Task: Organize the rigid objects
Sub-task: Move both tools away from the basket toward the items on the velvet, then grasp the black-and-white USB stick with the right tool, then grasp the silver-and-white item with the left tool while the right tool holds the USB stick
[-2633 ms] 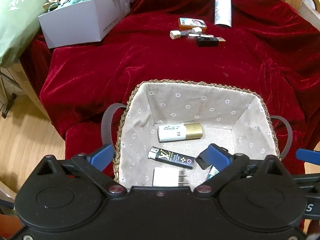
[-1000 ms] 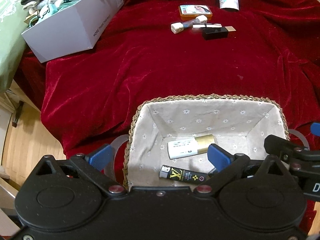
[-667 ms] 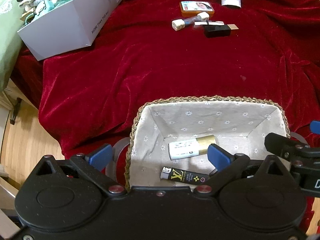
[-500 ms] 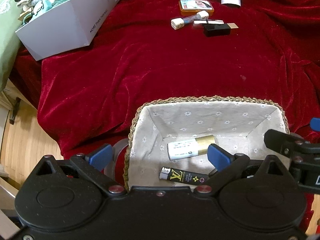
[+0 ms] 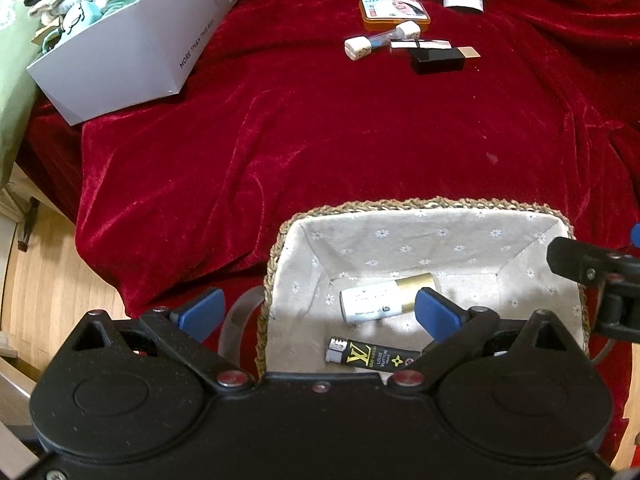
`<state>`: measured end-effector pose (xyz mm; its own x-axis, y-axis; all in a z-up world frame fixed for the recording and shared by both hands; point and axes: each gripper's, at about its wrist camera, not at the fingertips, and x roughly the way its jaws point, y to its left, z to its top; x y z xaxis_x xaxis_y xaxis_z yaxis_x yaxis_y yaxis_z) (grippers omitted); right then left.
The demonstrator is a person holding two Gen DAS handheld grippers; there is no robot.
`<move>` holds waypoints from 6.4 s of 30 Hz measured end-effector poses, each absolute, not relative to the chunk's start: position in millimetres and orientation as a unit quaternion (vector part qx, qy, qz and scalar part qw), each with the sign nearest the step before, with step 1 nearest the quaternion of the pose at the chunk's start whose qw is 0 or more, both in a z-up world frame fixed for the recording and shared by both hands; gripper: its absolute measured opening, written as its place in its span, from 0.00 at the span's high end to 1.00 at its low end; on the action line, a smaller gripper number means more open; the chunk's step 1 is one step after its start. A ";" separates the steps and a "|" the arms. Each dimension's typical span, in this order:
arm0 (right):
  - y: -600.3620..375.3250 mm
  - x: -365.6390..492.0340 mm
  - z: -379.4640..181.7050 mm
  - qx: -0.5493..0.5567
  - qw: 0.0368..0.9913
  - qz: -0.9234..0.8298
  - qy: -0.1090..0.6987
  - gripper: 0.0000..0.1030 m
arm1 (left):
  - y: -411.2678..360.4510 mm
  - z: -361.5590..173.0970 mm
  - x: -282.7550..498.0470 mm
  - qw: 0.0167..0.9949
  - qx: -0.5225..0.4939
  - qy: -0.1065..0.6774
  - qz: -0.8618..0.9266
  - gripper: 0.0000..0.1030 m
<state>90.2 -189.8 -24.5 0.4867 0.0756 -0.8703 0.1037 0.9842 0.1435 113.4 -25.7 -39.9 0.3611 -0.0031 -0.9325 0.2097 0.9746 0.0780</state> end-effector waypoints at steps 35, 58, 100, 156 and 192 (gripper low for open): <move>-186.0 124.0 -33.0 0.078 0.831 0.005 0.551 0.00 | -14.8 -36.2 137.9 0.817 0.073 0.570 -0.056 0.05; -187.7 205.4 -51.2 0.020 0.868 -0.007 0.497 0.00 | -14.4 -33.2 207.6 0.839 0.053 0.541 -0.041 0.05; -250.2 233.4 -11.8 0.148 0.876 -0.041 0.458 0.00 | -19.0 -19.0 185.6 0.851 0.012 0.516 -0.094 0.05; -217.3 231.5 -108.0 0.028 0.888 -0.059 0.454 0.21 | -128.7 -66.4 309.9 0.856 0.042 0.493 -0.150 0.05; -225.8 230.1 -108.0 0.044 0.889 -0.053 0.453 0.20 | -148.6 -95.7 339.3 0.848 0.046 0.512 -0.129 0.35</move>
